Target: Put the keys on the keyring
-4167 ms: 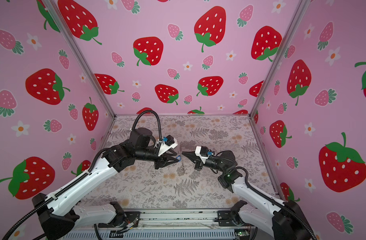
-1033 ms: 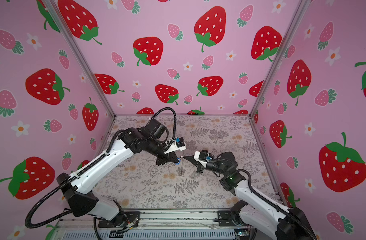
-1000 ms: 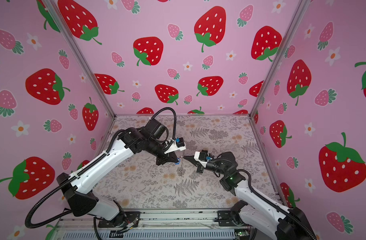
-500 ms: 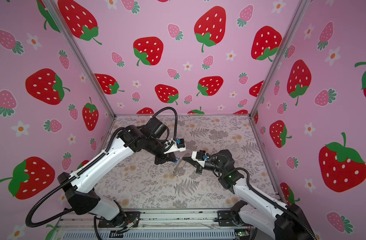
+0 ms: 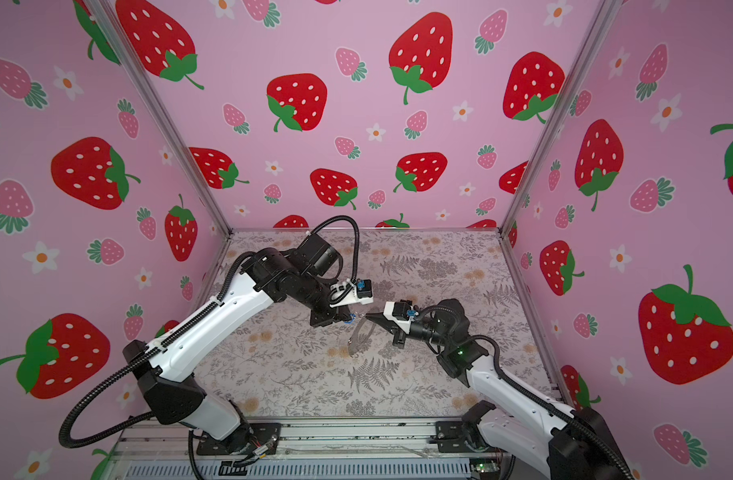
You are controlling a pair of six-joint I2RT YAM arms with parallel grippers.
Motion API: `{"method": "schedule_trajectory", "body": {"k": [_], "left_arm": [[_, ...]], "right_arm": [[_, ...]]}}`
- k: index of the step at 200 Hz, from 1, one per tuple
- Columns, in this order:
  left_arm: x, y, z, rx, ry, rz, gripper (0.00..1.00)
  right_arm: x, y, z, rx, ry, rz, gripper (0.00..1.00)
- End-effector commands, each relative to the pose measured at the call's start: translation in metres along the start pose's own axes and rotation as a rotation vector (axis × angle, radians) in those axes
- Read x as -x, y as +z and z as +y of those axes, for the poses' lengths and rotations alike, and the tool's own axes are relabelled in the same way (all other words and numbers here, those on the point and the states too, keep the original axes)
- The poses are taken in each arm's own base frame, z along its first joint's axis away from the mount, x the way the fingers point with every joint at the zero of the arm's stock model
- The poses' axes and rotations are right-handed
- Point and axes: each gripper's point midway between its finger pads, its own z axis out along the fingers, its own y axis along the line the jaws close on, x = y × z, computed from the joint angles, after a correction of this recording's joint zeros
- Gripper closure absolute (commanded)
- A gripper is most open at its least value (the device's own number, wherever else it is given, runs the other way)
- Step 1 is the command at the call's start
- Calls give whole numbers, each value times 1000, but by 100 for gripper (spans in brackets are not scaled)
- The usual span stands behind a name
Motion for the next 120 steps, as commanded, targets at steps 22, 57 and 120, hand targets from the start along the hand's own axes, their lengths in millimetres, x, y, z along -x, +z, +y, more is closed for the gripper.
{"method": "schedule_trajectory", "body": {"k": [22,57,120], "left_arm": [[7,-4,2,7,-40,-26,100],[25,15,15,19,-165,-98,100],[91,77,56,-38,-239,-239,100]], "right_arm": [[-12,-6,-6,-56,31,10,97],[-14,-41,-43,-367,45,27,63],[-37,-170,-115,-1195,61,229,43]]}}
